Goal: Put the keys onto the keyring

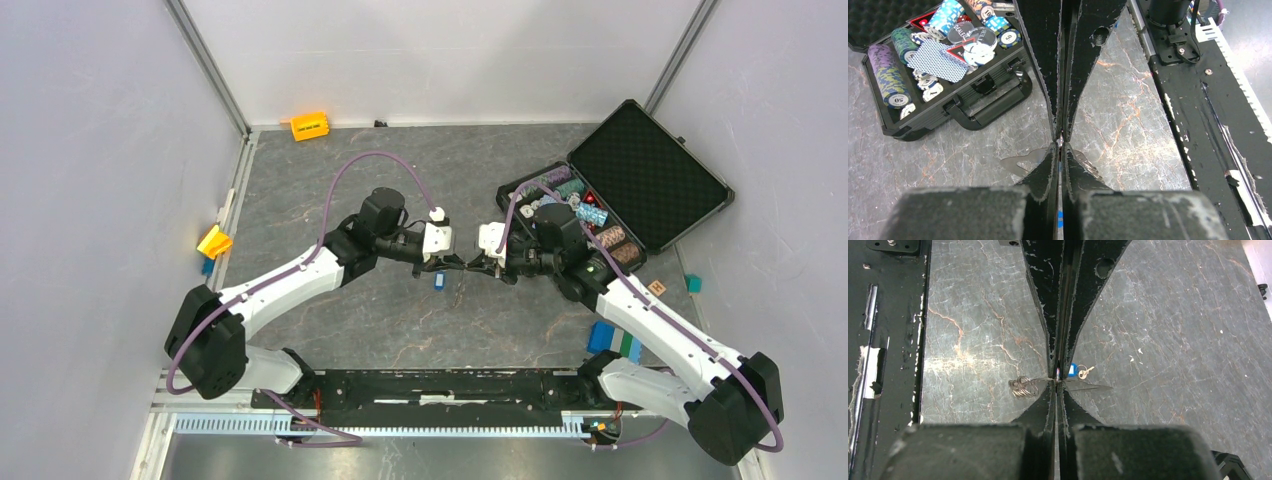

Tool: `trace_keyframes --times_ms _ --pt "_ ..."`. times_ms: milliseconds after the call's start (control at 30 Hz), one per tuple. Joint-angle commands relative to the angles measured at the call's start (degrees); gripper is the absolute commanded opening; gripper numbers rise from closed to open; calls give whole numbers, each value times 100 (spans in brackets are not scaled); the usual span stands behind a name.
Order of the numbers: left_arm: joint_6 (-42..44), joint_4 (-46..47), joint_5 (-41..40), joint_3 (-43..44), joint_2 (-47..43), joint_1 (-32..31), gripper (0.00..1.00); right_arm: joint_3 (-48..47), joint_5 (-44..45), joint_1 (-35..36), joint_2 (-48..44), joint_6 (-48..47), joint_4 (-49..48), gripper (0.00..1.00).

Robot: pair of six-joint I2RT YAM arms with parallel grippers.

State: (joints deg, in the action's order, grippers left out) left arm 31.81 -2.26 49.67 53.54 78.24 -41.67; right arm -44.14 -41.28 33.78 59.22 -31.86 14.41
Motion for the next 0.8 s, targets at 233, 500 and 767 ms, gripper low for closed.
trace_keyframes --times_ms 233,500,767 --pt "-1559 2361 -27 -1042 -564 34 2 290 -284 -218 -488 253 -581 41" --pt "-3343 4776 158 -1994 -793 252 2 491 -1142 -792 -695 536 -912 52" --pt "-3444 4580 -45 -2008 -1074 467 2 590 -1018 -892 -742 519 -1035 52"
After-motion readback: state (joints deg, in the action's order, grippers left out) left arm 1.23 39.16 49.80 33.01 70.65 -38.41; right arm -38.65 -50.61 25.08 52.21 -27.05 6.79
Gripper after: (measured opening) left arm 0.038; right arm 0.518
